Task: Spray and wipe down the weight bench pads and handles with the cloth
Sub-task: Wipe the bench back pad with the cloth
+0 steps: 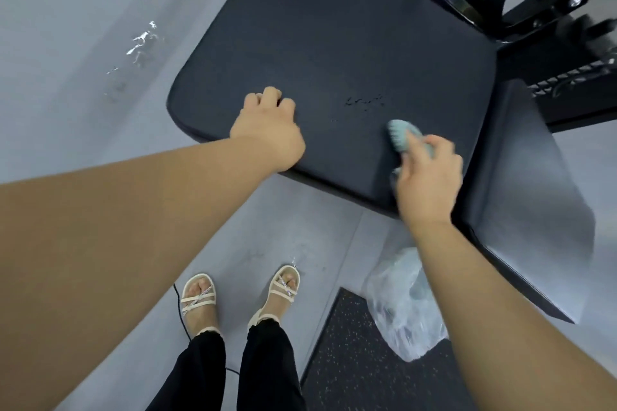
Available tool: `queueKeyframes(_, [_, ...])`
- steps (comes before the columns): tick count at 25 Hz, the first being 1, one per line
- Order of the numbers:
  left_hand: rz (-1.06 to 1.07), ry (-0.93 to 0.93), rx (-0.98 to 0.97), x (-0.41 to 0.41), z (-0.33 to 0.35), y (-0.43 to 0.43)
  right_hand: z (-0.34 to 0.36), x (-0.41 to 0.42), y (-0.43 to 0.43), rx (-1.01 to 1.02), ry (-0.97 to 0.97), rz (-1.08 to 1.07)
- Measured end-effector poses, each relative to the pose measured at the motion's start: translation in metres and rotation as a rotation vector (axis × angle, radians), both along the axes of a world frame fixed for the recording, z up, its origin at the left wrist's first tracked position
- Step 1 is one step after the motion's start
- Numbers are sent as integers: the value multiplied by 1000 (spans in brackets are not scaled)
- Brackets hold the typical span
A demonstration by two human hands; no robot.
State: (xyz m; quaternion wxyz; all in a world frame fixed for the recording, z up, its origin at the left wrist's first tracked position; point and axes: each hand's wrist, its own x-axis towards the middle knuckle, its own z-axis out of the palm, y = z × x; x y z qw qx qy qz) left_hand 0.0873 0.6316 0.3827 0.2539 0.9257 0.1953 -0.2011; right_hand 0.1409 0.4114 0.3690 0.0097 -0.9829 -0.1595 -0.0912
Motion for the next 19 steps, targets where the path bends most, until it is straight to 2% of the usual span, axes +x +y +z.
queueKeyframes(3, [-79, 118, 5, 1, -3, 0, -1, 18, 13, 104, 45, -501])
queueKeyframes(4, [-95, 136, 16, 2, -1, -1, -4, 21, 34, 120, 31, -573])
queueKeyframes(5, [-104, 140, 30, 3, -1, -2, -8, 21, 59, 133, 41, -556])
queueKeyframes(7, [-106, 148, 57, 6, -2, -1, -21, 12, 108, 145, 97, -290])
queueKeyframes(9, [-124, 170, 81, 8, -4, -1, -28, 0, 131, 146, 137, 102])
queueKeyframes(11, [-147, 191, 104, 11, -2, -2, -24, 17, 111, 119, 68, 407])
queueKeyframes(12, [-144, 203, 111, 12, -1, -3, -21, 31, 89, 74, 31, 454])
queueKeyframes(13, [-137, 215, 115, 13, 0, -5, -17, 44, 64, 44, 21, 391])
queueKeyframes(14, [-136, 227, 117, 13, 0, -5, -10, 56, 39, 43, 12, 236])
queueKeyframes(17, [-154, 249, 122, 14, -1, -8, -2, 74, 11, 119, 41, -377])
queueKeyframes(18, [-161, 255, 125, 13, -1, -8, -5, 71, 26, 124, 36, -491])
queueKeyframes(19, [-163, 260, 126, 13, 0, -8, -8, 64, 48, 127, 51, -498])
